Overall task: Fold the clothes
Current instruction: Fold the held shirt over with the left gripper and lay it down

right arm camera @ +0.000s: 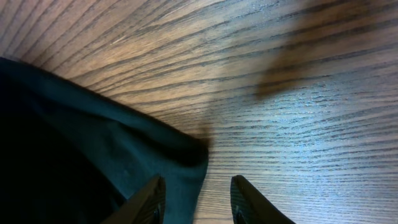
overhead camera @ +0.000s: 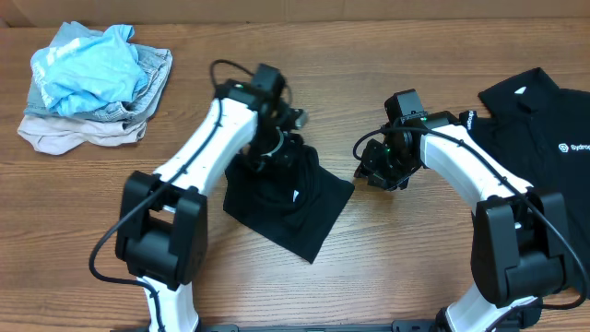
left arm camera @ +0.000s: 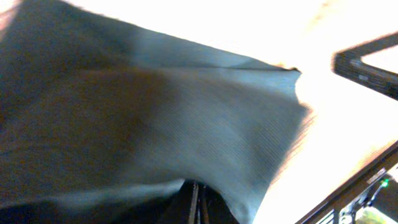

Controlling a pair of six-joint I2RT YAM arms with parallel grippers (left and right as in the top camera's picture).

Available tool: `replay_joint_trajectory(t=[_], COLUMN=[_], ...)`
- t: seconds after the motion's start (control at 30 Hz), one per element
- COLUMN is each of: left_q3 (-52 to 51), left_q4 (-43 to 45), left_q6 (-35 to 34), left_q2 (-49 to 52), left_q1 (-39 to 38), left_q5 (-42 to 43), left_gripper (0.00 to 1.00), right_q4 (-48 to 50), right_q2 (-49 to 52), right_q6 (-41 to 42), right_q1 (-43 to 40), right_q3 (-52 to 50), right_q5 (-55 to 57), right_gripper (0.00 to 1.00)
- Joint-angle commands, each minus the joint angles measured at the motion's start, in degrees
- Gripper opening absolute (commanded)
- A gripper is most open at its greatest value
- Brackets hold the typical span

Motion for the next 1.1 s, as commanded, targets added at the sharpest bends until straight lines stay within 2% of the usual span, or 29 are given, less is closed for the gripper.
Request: replay_joint_trajectory(t=[0.0, 0.07, 0.17, 0.3, 0.47, 0.53, 0.67, 0.83, 1.07], left_q3=[1.1, 1.1, 1.1, 1.4, 0.9, 0.6, -1.0, -2.9, -0.1], left_q4=[-1.3, -1.4, -1.9, -4.9, -1.3, 0.0, 4.7, 8.5, 6.5], left_q6=[-1.8, -1.5, 2.4, -1.8, -1.6, -0.3, 0.6, -1.6, -0.7], left_q2=[-1.1, -1.1, -1.1, -1.1, -1.0, -0.9, -0.9, -0.4, -0.3], left_q1=[-0.5, -0.3, -0.1, 1.3, 4.3, 4.2, 0.6, -6.0, -10.5], left_q5=[-4.8, -2.7, 3.3, -11.4, -11.2, -7.4, 1.1, -1.7, 3.4], left_gripper=[0.07, 0.05, 0.04, 0.04, 0.04, 0.04, 0.04, 0.04, 0.04], right_q4=[0.0, 0.0, 0.0, 0.0, 0.3, 0.5, 0.4, 0.1, -0.2], right_q2=[-0.8, -0.8, -0.8, -0.8, -0.8, -0.8, -0.8, -0.8, -0.8], right_q6=[-1.5, -2.9, -3.4, -3.5, -3.4, -3.4, -3.4, -3.4, -3.4], right_q1=[-0.1, -0.1, -0.1, -0.1, -0.1, -0.1, -0.1, -0.1, -0.1], right_q3=[-0.2, -0.2, -0.2, -0.2, -0.2, -0.2, -0.2, -0.2, -0.2], right_q5=[0.1, 0.1, 0.2, 0.2, 0.1, 0.1, 0.1, 0.2, 0.6], right_gripper=[0.38, 0.38, 0.41, 0.42, 0.42, 0.42, 0.42, 0.42, 0.44])
